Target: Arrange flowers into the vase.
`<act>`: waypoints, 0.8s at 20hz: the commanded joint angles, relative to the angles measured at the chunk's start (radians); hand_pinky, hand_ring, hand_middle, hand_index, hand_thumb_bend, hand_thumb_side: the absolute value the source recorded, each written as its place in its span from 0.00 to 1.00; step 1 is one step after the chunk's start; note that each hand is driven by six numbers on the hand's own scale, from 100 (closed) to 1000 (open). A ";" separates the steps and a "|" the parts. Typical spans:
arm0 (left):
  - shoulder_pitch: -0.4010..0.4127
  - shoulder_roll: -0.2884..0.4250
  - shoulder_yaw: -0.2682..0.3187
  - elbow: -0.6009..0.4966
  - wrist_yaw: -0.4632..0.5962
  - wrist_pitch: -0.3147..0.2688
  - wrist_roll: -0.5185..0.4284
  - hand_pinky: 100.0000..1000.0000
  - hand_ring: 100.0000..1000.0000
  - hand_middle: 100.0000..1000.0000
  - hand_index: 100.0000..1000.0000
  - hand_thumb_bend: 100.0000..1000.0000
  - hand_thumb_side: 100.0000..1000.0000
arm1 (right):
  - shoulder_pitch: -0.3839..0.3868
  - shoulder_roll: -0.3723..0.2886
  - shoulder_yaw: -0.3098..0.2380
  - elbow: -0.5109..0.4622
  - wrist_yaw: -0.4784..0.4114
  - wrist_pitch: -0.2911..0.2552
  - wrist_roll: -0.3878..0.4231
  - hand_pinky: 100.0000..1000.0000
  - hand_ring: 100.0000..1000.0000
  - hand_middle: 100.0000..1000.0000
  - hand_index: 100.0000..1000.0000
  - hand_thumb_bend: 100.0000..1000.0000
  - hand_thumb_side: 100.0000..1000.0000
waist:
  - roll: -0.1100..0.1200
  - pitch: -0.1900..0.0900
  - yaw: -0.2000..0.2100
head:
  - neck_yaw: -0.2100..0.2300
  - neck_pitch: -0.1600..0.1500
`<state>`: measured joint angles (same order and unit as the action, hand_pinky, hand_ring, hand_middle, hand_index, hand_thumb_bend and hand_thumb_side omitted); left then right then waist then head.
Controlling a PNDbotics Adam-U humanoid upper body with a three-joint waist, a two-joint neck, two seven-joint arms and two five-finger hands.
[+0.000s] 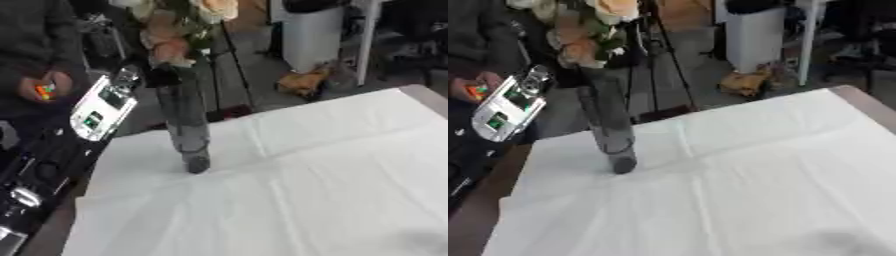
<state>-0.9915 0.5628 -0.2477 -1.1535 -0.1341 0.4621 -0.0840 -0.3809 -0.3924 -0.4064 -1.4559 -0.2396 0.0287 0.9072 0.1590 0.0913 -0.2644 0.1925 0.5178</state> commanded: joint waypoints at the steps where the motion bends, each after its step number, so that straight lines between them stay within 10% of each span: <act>1: -0.023 0.025 0.021 -0.001 -0.014 -0.001 -0.010 0.83 0.65 0.62 0.66 0.20 0.43 | -0.010 -0.026 -0.003 -0.019 0.000 0.001 0.000 0.45 0.56 0.54 0.78 0.80 0.71 | -0.001 -0.002 0.002 | 0.000 -0.002; 6: -0.019 0.021 0.027 0.017 -0.009 0.010 -0.012 0.84 0.66 0.64 0.75 0.57 0.71 | -0.012 -0.026 -0.004 -0.017 0.000 -0.001 0.000 0.45 0.56 0.54 0.78 0.80 0.71 | -0.002 0.000 0.002 | 0.000 -0.003; 15: -0.017 0.019 0.026 0.033 0.021 0.014 0.014 0.84 0.66 0.64 0.75 0.60 0.72 | -0.013 -0.026 -0.004 -0.013 0.001 -0.005 0.000 0.45 0.56 0.54 0.78 0.80 0.71 | -0.003 0.002 0.002 | 0.000 -0.004; 16: -0.014 0.016 0.031 0.036 0.026 0.014 0.015 0.84 0.67 0.64 0.79 0.88 0.86 | -0.013 -0.026 -0.004 -0.013 0.001 -0.005 0.000 0.45 0.56 0.54 0.78 0.80 0.71 | -0.003 0.004 0.004 | -0.001 -0.004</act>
<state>-0.9885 0.5601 -0.2345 -1.1093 -0.1135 0.4775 -0.0749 -0.3810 -0.3924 -0.4064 -1.4554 -0.2393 0.0265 0.9061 0.1590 0.0924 -0.2638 0.1922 0.5178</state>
